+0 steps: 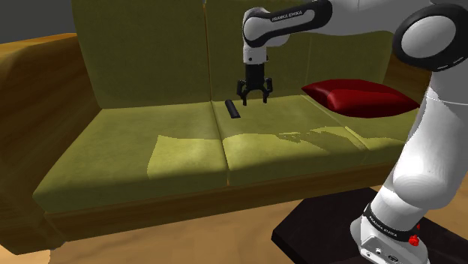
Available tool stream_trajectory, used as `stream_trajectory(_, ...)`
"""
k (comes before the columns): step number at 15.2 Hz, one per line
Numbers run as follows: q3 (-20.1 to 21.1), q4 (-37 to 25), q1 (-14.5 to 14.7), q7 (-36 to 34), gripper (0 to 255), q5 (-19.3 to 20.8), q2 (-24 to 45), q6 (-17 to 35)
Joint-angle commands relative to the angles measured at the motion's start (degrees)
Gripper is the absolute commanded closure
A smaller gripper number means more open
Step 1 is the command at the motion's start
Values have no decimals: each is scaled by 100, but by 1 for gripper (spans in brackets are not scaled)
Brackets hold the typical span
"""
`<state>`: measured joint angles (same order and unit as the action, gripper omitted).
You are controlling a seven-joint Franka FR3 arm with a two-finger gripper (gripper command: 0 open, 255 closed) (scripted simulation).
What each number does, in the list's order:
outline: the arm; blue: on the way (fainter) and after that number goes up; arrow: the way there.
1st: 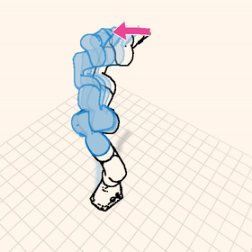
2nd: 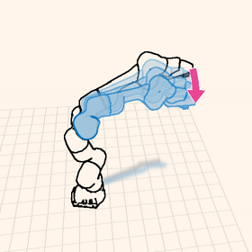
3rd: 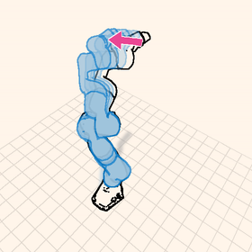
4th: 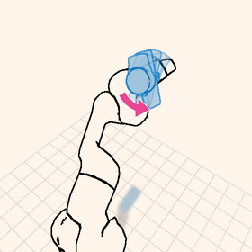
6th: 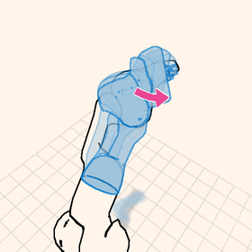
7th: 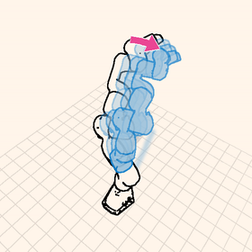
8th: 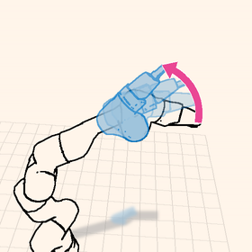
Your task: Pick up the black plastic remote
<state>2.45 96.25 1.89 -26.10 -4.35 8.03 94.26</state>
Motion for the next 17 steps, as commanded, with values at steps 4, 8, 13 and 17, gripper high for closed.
stream_trajectory(4,4,-1785,30,-413,0,-163,1395,-425)
stream_trajectory(8,0,-3754,32,-750,0,-288,2752,-1058)
stream_trajectory(13,-4,-3345,33,-706,0,-290,2691,-712)
stream_trajectory(17,-8,-3024,36,-669,0,-292,2662,-422)
